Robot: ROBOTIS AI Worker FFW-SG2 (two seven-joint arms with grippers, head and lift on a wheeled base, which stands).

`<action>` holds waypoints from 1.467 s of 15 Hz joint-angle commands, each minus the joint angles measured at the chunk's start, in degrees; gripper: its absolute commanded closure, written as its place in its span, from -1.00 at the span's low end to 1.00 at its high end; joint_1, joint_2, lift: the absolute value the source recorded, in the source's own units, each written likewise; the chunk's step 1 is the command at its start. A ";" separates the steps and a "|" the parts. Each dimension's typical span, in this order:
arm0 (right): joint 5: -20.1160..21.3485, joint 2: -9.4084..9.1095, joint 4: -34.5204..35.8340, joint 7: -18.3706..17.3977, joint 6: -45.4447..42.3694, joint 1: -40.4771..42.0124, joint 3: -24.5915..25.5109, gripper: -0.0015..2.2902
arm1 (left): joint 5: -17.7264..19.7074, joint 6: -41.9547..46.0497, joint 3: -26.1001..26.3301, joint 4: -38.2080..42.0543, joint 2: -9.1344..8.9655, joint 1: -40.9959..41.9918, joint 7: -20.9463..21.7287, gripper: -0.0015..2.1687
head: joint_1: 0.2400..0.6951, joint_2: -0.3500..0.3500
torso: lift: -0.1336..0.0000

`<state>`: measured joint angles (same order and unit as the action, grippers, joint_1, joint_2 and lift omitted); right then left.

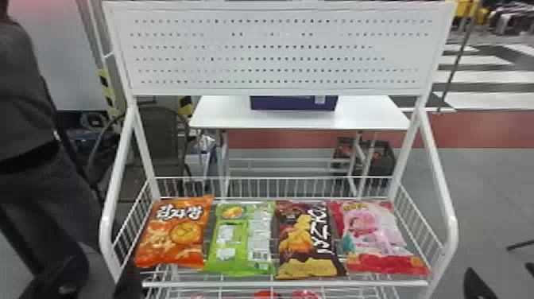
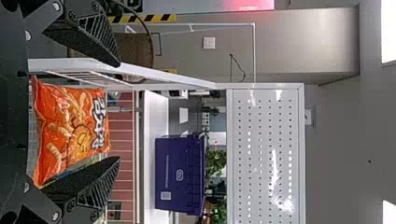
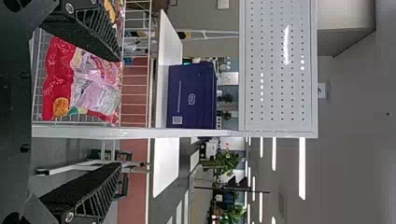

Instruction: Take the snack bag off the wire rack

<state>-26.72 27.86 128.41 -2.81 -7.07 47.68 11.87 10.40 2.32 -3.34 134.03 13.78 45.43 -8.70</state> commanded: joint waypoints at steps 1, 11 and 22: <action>0.00 -0.09 0.00 0.00 0.00 0.05 0.00 -0.92 | -0.02 0.00 0.00 0.00 0.11 0.10 0.00 -0.82 | 0.14 0.00 | 1.00; 1.50 -0.62 -10.46 -0.18 11.07 -20.96 -12.22 -0.92 | -0.99 0.35 0.62 2.46 -0.60 2.47 0.35 -0.83 | 0.14 0.00 | 1.00; 2.55 -4.13 -29.35 -0.09 20.39 -40.38 -21.09 -0.92 | -1.25 1.58 0.53 1.76 -0.51 2.91 0.17 -0.82 | 0.14 0.00 | 1.00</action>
<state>-24.65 23.93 100.91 -2.90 13.29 7.89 -9.00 9.14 3.65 -2.80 135.95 13.17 48.34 -8.52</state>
